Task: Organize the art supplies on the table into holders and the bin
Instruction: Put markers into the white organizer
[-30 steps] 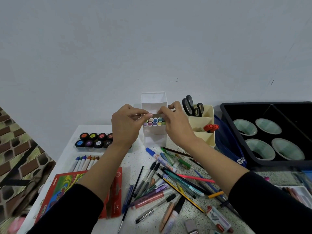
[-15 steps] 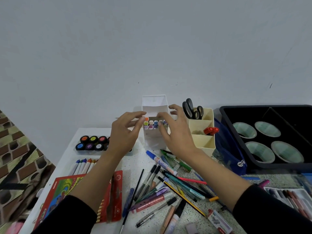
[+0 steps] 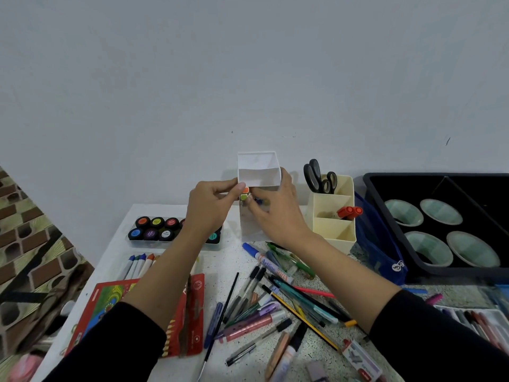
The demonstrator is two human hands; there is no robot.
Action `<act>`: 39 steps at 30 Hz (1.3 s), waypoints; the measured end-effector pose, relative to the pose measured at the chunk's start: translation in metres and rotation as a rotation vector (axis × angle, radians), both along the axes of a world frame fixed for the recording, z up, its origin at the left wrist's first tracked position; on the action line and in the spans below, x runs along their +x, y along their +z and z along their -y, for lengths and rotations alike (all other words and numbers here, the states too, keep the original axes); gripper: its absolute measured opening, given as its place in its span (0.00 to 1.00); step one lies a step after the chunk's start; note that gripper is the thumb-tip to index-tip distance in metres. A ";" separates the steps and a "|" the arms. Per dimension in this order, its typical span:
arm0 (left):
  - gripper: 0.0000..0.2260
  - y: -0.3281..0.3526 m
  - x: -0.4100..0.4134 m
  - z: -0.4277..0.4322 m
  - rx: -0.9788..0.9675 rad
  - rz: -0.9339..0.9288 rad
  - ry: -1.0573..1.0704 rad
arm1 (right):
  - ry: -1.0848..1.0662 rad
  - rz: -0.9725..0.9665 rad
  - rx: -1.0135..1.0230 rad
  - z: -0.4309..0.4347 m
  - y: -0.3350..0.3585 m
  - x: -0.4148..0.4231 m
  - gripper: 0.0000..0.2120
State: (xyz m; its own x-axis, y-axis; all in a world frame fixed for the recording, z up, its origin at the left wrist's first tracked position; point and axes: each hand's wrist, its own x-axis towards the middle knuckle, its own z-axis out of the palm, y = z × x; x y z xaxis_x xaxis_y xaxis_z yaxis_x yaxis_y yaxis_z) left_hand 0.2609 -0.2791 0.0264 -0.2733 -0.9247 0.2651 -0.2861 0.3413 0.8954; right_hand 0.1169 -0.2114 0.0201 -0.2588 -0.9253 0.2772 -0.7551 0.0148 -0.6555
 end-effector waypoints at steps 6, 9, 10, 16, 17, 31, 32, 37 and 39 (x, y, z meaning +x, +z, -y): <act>0.04 -0.004 0.000 0.002 -0.063 0.069 -0.026 | 0.054 0.089 0.074 0.004 0.006 -0.003 0.09; 0.05 0.000 0.001 0.003 -0.060 0.092 -0.023 | 0.063 0.067 0.096 0.007 0.007 -0.005 0.09; 0.08 0.002 0.001 0.001 -0.068 0.105 -0.020 | 0.067 0.051 0.085 0.008 0.006 -0.007 0.09; 0.04 -0.003 0.005 -0.015 -0.114 0.060 0.012 | 0.126 0.045 -0.030 -0.009 0.007 -0.015 0.11; 0.05 -0.005 0.008 -0.019 -0.120 0.075 0.038 | 0.098 0.041 -0.063 -0.015 0.005 -0.015 0.12; 0.10 -0.069 0.042 -0.084 -0.049 1.122 -0.340 | 0.569 -0.612 0.266 -0.082 -0.063 0.017 0.10; 0.11 -0.071 0.041 -0.085 -0.044 1.126 -0.334 | 0.576 -0.666 0.302 -0.082 -0.066 0.018 0.11; 0.10 -0.075 0.044 -0.081 0.023 1.105 -0.332 | 0.579 -0.781 0.336 -0.076 -0.065 0.027 0.16; 0.11 -0.077 0.046 -0.080 0.057 1.063 -0.339 | 0.575 -0.820 0.340 -0.073 -0.063 0.030 0.17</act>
